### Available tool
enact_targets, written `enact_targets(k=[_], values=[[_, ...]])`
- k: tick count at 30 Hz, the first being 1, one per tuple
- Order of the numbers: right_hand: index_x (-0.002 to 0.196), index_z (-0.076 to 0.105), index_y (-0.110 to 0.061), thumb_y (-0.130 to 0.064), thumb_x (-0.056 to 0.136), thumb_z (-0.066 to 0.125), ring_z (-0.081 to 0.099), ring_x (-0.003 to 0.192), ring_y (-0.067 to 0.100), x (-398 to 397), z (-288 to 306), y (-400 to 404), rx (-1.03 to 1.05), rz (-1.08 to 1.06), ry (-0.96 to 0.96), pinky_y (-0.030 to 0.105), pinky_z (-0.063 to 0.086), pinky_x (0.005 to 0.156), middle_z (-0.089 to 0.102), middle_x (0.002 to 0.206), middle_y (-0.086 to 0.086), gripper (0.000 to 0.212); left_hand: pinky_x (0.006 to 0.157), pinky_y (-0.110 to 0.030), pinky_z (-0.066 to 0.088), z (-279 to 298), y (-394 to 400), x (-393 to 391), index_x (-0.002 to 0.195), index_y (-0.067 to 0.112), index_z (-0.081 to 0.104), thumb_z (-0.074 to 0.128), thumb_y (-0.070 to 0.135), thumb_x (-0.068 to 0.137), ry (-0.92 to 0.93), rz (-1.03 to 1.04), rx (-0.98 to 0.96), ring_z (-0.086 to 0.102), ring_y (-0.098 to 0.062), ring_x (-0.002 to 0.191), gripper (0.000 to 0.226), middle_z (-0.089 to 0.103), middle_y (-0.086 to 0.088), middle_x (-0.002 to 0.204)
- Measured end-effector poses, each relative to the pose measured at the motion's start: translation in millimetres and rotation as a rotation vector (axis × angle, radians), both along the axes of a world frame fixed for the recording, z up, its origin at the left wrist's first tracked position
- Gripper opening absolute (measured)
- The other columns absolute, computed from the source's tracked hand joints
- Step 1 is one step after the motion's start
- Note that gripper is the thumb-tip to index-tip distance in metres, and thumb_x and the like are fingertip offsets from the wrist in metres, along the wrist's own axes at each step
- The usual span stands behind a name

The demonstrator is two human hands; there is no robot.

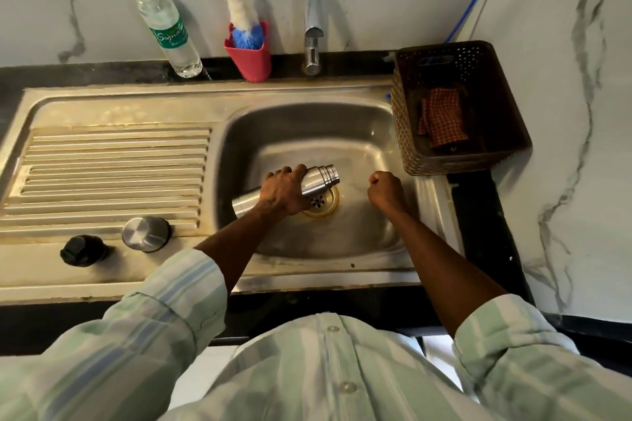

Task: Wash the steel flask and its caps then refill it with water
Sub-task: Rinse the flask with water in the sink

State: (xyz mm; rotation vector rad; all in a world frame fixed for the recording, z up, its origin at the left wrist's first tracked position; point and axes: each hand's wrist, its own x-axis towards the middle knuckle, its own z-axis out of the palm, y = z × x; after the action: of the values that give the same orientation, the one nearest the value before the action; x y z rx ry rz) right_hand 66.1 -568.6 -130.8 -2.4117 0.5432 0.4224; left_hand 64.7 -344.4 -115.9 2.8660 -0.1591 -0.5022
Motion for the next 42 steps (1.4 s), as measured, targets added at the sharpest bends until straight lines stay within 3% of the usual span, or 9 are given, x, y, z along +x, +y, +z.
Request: enact_targets(k=[24, 34, 42], values=[[0.095, 0.066, -0.006, -0.002, 0.085, 0.051, 0.063, 0.098, 0.035, -20, -10, 3, -0.137, 0.17, 0.003, 0.03, 0.047, 0.075, 0.067, 0.107, 0.017, 0.019, 0.077, -0.035, 0.038, 6, 7, -9, 0.135, 0.027, 0.046, 0.079, 0.042, 0.068, 0.013, -0.035, 0.1, 0.061, -0.029, 0.098, 0.076, 0.063, -0.009, 0.115], [0.105, 0.067, -0.007, -0.005, 0.087, 0.051, 0.063, 0.103, 0.036, -16, -9, 7, -0.172, 0.16, 0.002, 0.034, 0.051, 0.081, 0.066, 0.113, 0.017, 0.024, 0.083, -0.036, 0.044, 5, 9, -5, 0.135, 0.024, 0.046, 0.08, 0.042, 0.068, 0.031, -0.068, 0.114, 0.06, -0.027, 0.096, 0.077, 0.063, -0.009, 0.113], [0.101, 0.068, -0.009, -0.005, 0.086, 0.052, 0.064, 0.1, 0.035, -15, -9, 8, -0.155, 0.152, 0.022, 0.032, 0.049, 0.077, 0.067, 0.111, 0.016, 0.022, 0.077, -0.035, 0.042, 11, 5, -4, 0.132, 0.016, 0.041, 0.082, 0.038, 0.067, 0.058, -0.058, 0.142, 0.062, -0.028, 0.094, 0.08, 0.064, -0.009, 0.112]])
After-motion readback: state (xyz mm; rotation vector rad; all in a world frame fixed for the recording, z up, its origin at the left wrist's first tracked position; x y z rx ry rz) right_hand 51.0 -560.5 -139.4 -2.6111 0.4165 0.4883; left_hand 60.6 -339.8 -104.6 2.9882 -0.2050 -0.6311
